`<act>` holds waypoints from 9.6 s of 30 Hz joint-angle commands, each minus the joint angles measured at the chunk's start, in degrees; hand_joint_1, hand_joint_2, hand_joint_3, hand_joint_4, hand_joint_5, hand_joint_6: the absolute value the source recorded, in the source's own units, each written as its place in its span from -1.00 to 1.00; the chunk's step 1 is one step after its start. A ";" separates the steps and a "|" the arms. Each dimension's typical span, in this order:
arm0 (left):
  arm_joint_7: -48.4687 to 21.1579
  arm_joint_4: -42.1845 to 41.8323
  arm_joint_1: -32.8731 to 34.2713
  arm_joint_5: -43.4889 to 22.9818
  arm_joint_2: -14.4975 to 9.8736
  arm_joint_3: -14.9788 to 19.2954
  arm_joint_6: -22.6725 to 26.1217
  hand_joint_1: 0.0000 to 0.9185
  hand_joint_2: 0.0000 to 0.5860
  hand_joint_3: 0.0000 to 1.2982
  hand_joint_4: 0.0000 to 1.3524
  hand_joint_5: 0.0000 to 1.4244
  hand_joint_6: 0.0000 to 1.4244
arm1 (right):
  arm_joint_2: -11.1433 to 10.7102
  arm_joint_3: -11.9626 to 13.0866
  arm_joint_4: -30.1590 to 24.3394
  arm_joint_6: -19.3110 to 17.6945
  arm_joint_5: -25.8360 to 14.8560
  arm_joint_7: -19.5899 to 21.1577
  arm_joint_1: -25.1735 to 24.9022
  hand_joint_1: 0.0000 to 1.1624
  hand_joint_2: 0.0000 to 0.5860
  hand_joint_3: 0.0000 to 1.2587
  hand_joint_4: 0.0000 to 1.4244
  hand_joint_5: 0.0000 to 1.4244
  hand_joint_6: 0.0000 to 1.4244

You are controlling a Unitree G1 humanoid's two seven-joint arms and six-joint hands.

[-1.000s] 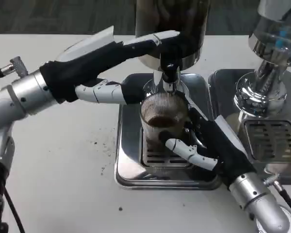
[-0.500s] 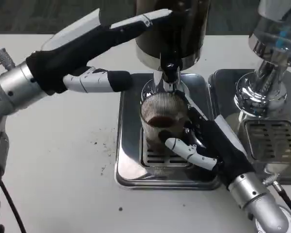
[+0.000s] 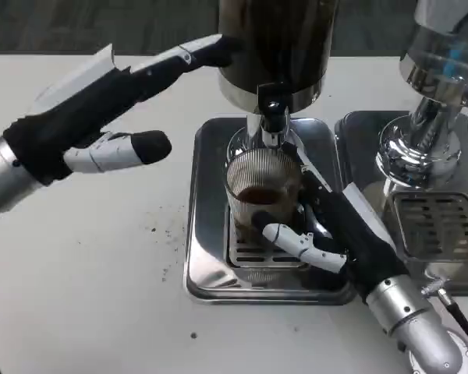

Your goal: Grasp the cup under the faucet to collect the drink, then remove the cup.

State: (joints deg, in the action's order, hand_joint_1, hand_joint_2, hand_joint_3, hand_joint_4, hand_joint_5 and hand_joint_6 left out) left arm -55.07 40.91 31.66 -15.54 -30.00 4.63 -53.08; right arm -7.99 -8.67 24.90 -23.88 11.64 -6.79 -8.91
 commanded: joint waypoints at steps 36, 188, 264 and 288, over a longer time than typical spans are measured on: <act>6.57 -2.27 -13.90 1.62 -2.82 2.65 4.77 -1.00 -0.69 -0.78 -0.87 -0.84 -0.94 | 1.27 -2.89 6.00 1.97 6.93 8.18 -4.60 -0.03 -0.20 -1.00 -1.00 -1.00 -0.90; 6.79 -9.03 -17.32 4.46 -3.36 0.57 -2.66 -1.00 -0.40 -0.77 -0.75 -0.77 -0.87 | 0.03 -1.06 -21.01 -11.57 21.33 39.37 23.76 0.05 -0.14 -0.05 0.06 0.24 0.70; 10.80 -18.03 -25.70 4.77 -11.97 -4.81 -17.50 -1.00 -0.41 -0.80 -0.85 -0.87 -0.90 | 1.86 4.74 -32.19 -15.91 26.23 42.01 31.47 0.12 -0.19 0.08 0.16 0.38 0.82; 12.02 -19.74 -27.18 2.03 -14.78 -6.63 -19.30 -1.00 -0.41 -0.80 -0.85 -0.87 -0.90 | 2.52 5.80 -34.81 -16.93 25.50 41.21 33.85 0.12 -0.18 0.10 0.18 0.40 0.85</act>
State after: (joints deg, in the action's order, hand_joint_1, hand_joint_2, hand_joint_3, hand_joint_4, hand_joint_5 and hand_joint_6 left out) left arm -43.61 21.83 5.05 -12.95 -43.97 -1.29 -71.91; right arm -5.95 -3.14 -7.46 -38.33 38.45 33.52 25.01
